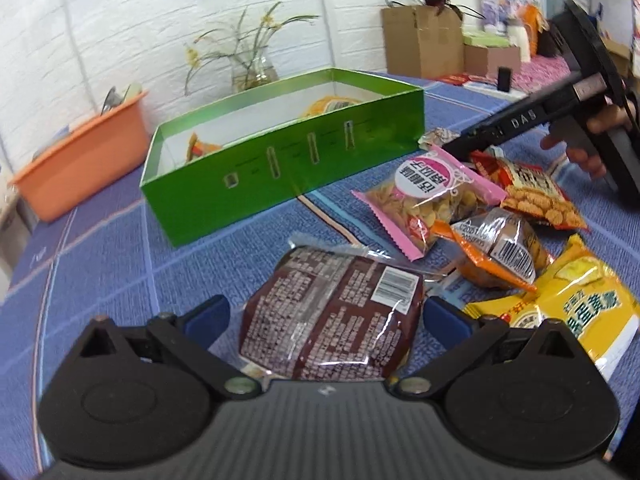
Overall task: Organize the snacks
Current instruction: 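Grasp the brown pastry bag with left tool while right tool grasps clear tofu snack bag, then carry both bags over the green box and open both tools to drop them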
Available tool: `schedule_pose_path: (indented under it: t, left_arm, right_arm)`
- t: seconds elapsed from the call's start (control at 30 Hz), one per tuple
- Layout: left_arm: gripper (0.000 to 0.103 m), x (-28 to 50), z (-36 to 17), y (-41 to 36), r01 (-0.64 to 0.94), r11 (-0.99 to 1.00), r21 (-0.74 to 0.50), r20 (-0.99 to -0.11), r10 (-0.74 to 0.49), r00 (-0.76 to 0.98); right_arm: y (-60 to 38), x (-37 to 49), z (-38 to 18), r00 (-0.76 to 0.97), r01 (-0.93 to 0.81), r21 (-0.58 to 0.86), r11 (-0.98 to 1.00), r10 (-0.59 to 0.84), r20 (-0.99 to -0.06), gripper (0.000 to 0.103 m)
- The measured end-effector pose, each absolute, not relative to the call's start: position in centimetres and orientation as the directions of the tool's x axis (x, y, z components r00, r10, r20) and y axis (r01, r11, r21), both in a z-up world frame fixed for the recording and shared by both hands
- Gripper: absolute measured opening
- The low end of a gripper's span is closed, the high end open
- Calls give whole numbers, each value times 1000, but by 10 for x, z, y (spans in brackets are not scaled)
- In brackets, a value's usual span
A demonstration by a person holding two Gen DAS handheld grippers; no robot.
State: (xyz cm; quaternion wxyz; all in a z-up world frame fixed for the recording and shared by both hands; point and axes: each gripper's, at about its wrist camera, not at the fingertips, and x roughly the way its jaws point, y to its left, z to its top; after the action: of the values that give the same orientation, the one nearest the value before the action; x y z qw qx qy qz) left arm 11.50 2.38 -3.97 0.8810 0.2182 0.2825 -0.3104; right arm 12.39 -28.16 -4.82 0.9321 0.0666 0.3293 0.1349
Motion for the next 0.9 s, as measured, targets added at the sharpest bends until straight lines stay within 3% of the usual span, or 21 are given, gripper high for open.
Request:
schedule_pose_path:
  t: [0.17,0.4,0.6,0.67,0.7,0.9]
  left_arm:
    - [103,111,-41,9,702,630,333,-629,-406,663]
    - [103,131,-42,18,691,702,174,-682,-420,598]
    - [101,130,-44,23,672,730,126,-688,-423,589]
    - [98,128,-44,26,657,745,116,-682,-421,598]
    - [95,125,-44,29,643,758,114,-678,-413,608]
    - [87,111,-43,45,542,836,86,-667,-356,655]
  right_arm:
    - [-282,123,-50,757,-198,202,959,281,-590,103]
    - [-283,122,-51,769,-192,197,961,272,-579,103]
    - [-284,120,-51,766,-203,191,960,278,-580,103]
    - [-283,117,-48,769,-200,194,960,277,-577,94]
    - [-282,115,-47,778,-186,185,965,260,-572,80]
    - [-283,106,-43,842,-101,106,989,142,-520,76]
